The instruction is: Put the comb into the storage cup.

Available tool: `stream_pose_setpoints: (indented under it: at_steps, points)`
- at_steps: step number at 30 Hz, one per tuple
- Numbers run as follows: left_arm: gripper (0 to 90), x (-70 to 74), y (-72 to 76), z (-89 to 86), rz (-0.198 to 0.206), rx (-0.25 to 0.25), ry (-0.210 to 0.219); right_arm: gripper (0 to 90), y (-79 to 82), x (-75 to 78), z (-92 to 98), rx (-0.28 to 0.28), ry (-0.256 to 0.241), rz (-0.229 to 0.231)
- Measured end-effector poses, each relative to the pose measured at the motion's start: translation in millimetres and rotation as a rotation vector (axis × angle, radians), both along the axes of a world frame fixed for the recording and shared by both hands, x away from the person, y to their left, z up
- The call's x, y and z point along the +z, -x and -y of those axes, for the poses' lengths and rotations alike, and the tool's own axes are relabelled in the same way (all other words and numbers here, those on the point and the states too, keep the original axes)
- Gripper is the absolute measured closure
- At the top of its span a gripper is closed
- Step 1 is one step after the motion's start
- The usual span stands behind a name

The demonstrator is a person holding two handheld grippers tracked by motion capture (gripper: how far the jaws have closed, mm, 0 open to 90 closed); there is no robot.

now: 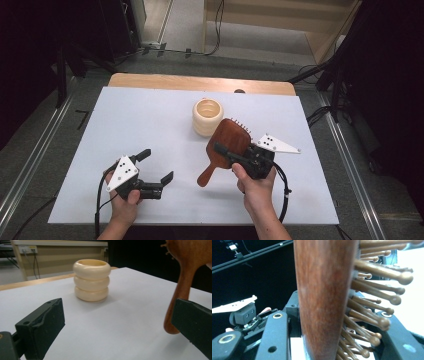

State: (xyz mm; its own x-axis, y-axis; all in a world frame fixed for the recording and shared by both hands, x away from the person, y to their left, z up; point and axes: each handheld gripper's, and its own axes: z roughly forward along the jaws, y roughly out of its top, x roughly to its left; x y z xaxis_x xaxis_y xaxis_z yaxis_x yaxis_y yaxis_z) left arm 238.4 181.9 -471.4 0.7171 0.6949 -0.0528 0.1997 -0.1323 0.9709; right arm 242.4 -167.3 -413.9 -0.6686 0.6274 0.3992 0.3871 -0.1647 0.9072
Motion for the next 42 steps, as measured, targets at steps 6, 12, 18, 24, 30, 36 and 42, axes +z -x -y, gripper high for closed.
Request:
stream_pose_setpoints:
  at_steps: [6,12,18,24,30,36,42]
  points:
    - [0.0,-0.8,-1.7,-18.0,0.016,0.039,-0.001,50.4,1.3,1.7,-2.0,0.004,0.018,0.015]
    - [0.0,-5.2,0.7,-33.6,0.025,0.073,-0.024,50.4,0.9,1.7,-2.4,0.001,0.039,0.023]
    - [0.0,-8.1,2.7,-53.0,0.021,0.114,-0.026,50.4,0.4,4.0,2.1,-0.020,0.063,0.047]
    - [0.0,-9.9,6.9,-70.7,0.021,0.147,-0.038,50.4,-0.3,6.1,9.6,-0.035,0.091,0.062]
    - [0.0,-11.1,9.3,-81.3,0.023,0.180,-0.047,50.4,-5.1,7.9,16.0,-0.057,0.101,0.063]
    - [0.0,-11.4,9.9,-92.4,0.027,0.208,-0.059,50.4,-9.5,13.0,19.4,-0.069,0.106,0.073]
    - [0.0,-14.9,9.2,-98.5,0.011,0.248,-0.027,50.4,-14.3,18.7,22.5,-0.082,0.115,0.083]
